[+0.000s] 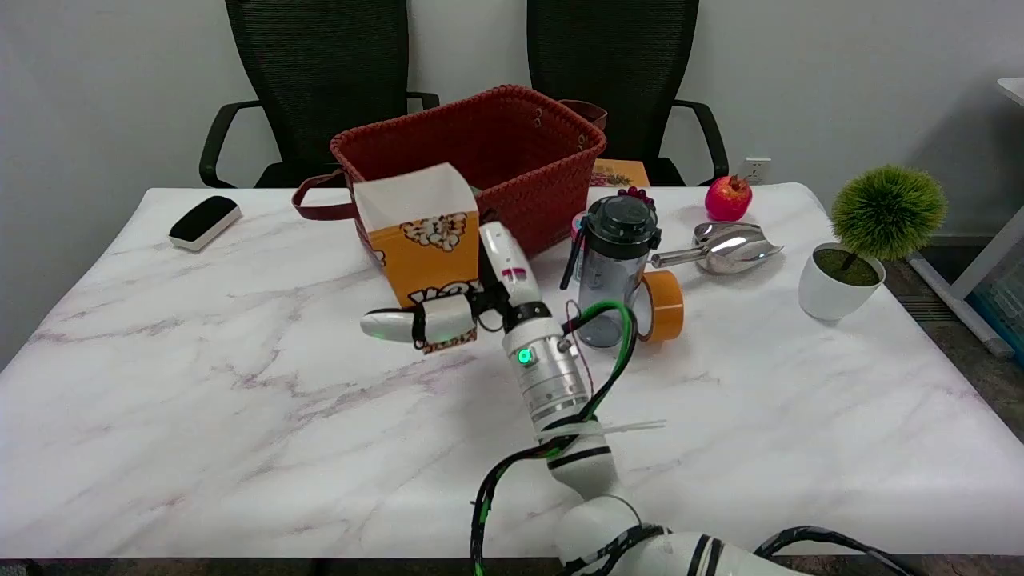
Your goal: Place the popcorn box into the brown storage basket.
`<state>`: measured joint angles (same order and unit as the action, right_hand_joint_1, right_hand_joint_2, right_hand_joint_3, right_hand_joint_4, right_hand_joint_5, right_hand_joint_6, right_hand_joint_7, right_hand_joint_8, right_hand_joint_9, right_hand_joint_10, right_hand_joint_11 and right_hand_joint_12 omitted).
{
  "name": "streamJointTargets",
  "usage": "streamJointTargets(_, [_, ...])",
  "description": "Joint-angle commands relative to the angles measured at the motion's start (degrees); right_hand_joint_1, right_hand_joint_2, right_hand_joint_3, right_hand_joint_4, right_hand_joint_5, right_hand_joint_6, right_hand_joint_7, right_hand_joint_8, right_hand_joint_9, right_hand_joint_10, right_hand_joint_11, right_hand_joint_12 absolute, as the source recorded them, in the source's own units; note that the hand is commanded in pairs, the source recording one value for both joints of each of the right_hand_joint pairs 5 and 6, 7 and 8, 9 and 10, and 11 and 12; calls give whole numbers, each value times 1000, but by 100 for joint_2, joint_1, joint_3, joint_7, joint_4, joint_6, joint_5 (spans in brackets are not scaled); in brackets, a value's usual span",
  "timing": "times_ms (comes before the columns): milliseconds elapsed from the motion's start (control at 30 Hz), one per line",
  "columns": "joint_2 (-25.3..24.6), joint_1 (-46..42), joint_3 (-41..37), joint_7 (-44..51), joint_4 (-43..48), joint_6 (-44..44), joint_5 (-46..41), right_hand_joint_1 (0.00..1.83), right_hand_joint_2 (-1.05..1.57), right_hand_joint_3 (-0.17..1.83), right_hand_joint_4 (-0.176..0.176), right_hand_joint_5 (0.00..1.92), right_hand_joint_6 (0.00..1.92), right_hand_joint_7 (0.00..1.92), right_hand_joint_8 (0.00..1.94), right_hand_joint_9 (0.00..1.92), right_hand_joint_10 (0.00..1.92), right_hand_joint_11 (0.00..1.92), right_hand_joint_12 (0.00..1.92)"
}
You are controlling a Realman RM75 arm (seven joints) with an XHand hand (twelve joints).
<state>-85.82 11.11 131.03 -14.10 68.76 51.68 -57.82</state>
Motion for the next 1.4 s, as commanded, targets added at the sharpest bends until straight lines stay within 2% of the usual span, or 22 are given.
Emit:
streamJointTargets(33, [444,565,-393,1605,1269,-489,130,1139,52,439,0,770,770,1673,1673,1101,1101,1695,1695])
streamJointTargets(433, [299,1656,-759,1957,946,-1314,47,1135,26,478,0,732,732,1633,1633,1076,1076,1672,1672])
streamJointTargets(733, [-67,2961,-852,1957,-205,-1870,-237,1130,19,491,0,732,732,1614,1614,1020,1020,1635,1635])
streamJointTargets(900, [-343,3752,-867,1957,-1111,-2095,-237,1126,15,506,0,721,721,1602,1602,1000,1000,1629,1629])
streamJointTargets(1233, [-1196,5485,-1029,1957,-4176,-2222,-237,1108,-23,607,0,699,699,1561,1561,954,954,1567,1567])
streamJointTargets(1400, [-1394,6057,-1185,1957,-5289,-2222,-237,1098,-57,660,0,668,668,1571,1571,956,956,1570,1570])
